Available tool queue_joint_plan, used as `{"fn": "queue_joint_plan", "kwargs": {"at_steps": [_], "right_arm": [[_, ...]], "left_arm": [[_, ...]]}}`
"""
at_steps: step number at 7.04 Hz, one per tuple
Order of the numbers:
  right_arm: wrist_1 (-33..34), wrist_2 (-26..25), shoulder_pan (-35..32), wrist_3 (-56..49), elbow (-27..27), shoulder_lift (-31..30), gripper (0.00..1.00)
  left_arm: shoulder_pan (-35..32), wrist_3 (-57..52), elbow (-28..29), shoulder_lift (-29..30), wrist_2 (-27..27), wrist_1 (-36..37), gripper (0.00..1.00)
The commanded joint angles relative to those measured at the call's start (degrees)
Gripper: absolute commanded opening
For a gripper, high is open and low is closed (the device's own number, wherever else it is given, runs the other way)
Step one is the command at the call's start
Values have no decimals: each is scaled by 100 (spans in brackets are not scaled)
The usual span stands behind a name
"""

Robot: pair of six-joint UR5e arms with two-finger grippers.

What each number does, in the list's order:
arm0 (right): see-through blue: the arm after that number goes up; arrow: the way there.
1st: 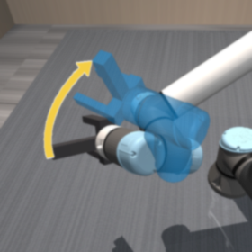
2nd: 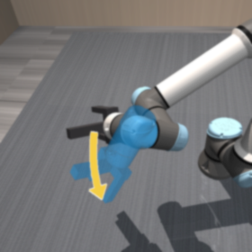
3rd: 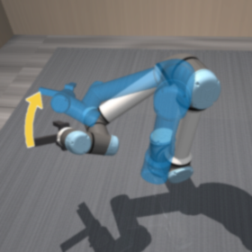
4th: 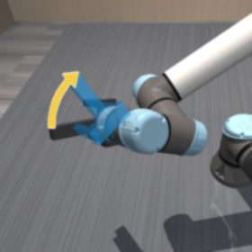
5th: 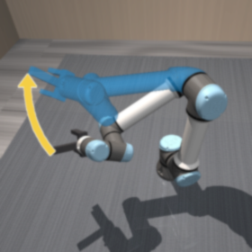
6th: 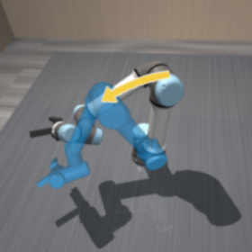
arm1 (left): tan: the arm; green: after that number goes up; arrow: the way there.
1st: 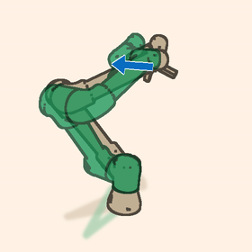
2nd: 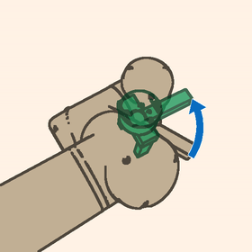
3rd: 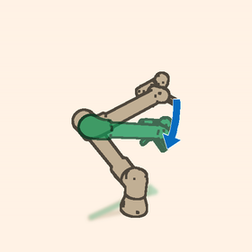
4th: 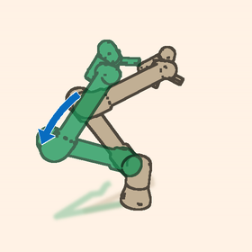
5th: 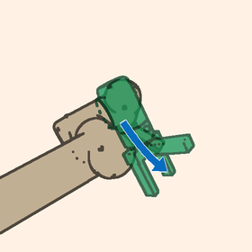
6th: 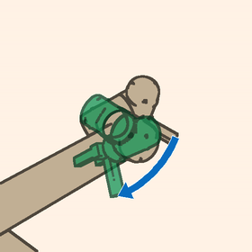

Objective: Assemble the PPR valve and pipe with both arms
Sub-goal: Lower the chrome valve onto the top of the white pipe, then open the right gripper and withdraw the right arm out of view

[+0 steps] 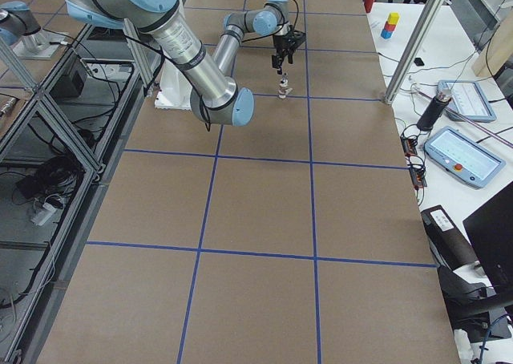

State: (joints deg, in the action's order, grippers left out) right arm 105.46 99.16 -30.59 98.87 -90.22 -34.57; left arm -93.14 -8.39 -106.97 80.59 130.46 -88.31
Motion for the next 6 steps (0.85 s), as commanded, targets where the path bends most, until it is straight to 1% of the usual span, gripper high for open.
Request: {"fn": "queue_joint_plan", "kwargs": {"at_steps": [1,3,4,5,6], "right_arm": [[28,827,-804,-603,-214,-32,99],[45,1725,-1823,-1681,-460,-338,99],[28,2173,-2411,-2453,-653,-654,99],[28,2656,-3035,-3287,-681,-1057,99],[10,2756,-3441,-4331,-673,-1487,99]], "left_arm": [[-2,-13,9,-140,110,-37,100],[15,22,53,-167,120,7,100],[6,5,36,-184,128,-2,100],[6,4,79,-315,128,-28,100],[-2,13,71,-342,120,-28,100]]}}
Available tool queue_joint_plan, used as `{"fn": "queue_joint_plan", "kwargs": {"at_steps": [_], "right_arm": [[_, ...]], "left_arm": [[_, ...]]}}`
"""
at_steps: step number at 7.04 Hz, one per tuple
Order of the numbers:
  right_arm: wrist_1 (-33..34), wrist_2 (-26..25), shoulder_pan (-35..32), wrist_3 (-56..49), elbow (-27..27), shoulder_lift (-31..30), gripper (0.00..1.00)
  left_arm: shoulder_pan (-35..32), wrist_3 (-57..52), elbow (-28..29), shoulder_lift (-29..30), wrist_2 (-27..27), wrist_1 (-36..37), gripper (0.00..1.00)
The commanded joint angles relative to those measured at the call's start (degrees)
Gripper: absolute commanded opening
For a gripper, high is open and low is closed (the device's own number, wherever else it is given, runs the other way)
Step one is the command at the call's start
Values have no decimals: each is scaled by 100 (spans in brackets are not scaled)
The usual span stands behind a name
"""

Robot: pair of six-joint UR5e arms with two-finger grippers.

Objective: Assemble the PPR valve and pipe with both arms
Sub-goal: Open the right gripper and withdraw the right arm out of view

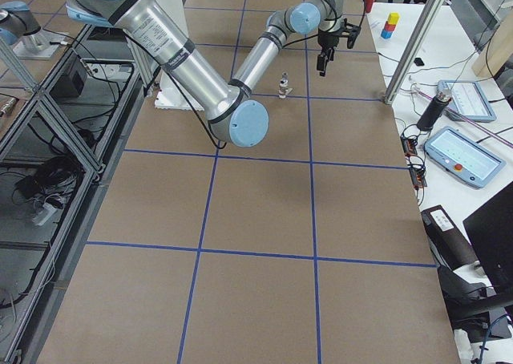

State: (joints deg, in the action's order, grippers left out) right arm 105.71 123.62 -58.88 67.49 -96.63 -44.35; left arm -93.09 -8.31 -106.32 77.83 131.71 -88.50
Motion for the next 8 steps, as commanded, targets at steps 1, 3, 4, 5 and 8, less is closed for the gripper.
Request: {"fn": "queue_joint_plan", "kwargs": {"at_steps": [1,3,4,5,8], "right_arm": [[-33,468,-1008,-2187,-5,-931,99],[-33,715,-1738,-4209,22,-1836,99],[-33,716,-1993,-5062,57,-2302,99],[-42,725,-2257,-5828,66,-2768,99],[-1047,751,-2917,-6801,66,-4183,99]], "left_arm": [[-8,-3,-37,-66,-32,-36,100],[-16,-30,-55,-66,-58,-44,100],[-16,-39,-73,-57,-50,-79,100],[-8,-39,-81,-49,-41,-80,100],[-8,-39,-117,-57,-41,-88,100]]}}
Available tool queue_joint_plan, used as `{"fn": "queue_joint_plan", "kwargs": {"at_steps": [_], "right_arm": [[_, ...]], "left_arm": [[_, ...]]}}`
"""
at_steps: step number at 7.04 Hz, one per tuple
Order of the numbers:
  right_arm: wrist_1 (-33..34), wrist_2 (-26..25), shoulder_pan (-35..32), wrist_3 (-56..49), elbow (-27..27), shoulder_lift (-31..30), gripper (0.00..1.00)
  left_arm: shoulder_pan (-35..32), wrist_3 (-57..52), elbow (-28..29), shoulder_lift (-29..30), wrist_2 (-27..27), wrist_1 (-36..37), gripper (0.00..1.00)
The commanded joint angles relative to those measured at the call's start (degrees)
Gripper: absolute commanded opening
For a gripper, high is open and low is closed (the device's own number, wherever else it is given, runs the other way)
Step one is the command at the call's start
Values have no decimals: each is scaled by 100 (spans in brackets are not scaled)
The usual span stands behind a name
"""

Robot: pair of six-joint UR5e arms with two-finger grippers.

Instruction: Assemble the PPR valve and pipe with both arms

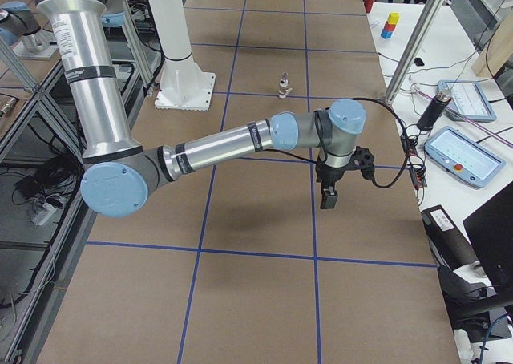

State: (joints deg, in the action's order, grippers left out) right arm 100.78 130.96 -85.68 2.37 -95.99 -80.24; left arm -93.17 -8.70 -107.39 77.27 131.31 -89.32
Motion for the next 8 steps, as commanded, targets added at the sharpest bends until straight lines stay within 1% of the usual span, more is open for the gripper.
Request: {"fn": "queue_joint_plan", "kwargs": {"at_steps": [1,2,3,5,8], "right_arm": [[-707,8,-395,-411,-25,-946,99],[-822,0,-579,-621,-16,-1237,99],[-823,-9,-677,-537,-42,-1370,99],[-832,-18,-669,-230,-68,-1416,99],[-832,-27,-669,-219,-60,-1424,99]], "left_arm": [[1,0,-10,-1,0,-7,100],[1,0,-10,-1,0,-7,100],[1,0,-19,-1,0,-7,100],[-8,0,-28,-1,35,2,100],[-8,0,-45,-10,36,2,100]]}}
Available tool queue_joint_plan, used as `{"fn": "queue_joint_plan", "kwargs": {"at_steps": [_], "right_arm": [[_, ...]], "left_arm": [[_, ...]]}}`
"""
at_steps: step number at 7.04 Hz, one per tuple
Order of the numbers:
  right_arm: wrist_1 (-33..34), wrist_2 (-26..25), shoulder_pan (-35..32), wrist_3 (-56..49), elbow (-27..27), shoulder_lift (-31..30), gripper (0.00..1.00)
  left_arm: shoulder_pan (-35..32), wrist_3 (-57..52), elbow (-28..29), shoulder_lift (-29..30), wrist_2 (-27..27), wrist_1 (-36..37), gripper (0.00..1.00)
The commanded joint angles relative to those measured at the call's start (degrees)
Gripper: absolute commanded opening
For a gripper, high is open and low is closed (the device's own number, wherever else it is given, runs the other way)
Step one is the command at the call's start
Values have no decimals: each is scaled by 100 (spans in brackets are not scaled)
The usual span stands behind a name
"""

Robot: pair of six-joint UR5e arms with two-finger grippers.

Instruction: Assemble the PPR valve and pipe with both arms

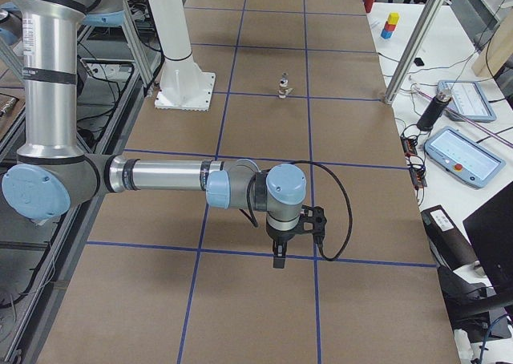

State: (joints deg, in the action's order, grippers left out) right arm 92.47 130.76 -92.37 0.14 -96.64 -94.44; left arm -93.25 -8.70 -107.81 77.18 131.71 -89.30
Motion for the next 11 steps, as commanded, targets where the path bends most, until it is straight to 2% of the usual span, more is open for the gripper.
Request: {"fn": "queue_joint_plan", "kwargs": {"at_steps": [1,11], "right_arm": [[-1,-7,-1,4,5,-5,99],[-149,-7,-1,-14,83,-40,99]], "left_arm": [[0,0,-12,-2,4,0,100],[0,0,-4,-2,4,0,100]]}}
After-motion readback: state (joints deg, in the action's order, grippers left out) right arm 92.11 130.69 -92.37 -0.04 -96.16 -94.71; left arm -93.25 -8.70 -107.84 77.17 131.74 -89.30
